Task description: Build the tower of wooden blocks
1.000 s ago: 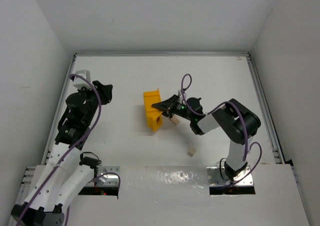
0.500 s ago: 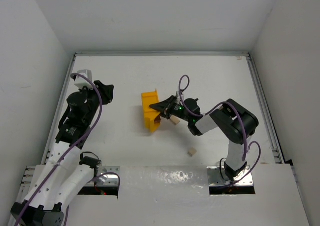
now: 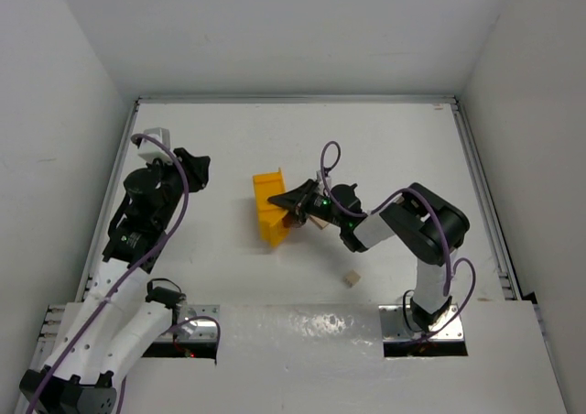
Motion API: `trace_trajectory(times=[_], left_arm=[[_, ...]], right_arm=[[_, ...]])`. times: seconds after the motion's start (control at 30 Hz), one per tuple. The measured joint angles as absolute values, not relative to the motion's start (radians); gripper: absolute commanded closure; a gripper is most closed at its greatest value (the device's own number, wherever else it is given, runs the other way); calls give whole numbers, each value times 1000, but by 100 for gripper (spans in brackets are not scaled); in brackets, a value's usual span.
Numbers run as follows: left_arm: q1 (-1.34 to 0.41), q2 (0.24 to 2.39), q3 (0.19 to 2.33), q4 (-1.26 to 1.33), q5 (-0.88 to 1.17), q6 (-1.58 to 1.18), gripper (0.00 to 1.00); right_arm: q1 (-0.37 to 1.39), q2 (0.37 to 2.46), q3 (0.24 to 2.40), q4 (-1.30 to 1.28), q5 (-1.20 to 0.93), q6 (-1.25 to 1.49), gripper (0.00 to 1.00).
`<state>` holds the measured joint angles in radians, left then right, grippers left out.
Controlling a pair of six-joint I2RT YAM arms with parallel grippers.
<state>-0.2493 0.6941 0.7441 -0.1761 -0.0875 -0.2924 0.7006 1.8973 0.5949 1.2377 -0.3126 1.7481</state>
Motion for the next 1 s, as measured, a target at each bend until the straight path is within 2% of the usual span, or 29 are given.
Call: trace_trajectory(times=[0.27,1.0], left_arm=[[-252,709,744,-175,-71,-291,65],[-255,721,744,-175,-73,-285,65]], right_arm=[[651,1879,572,1246,-308,1746,100],[693,1863,561,1248,-307,1760,100]])
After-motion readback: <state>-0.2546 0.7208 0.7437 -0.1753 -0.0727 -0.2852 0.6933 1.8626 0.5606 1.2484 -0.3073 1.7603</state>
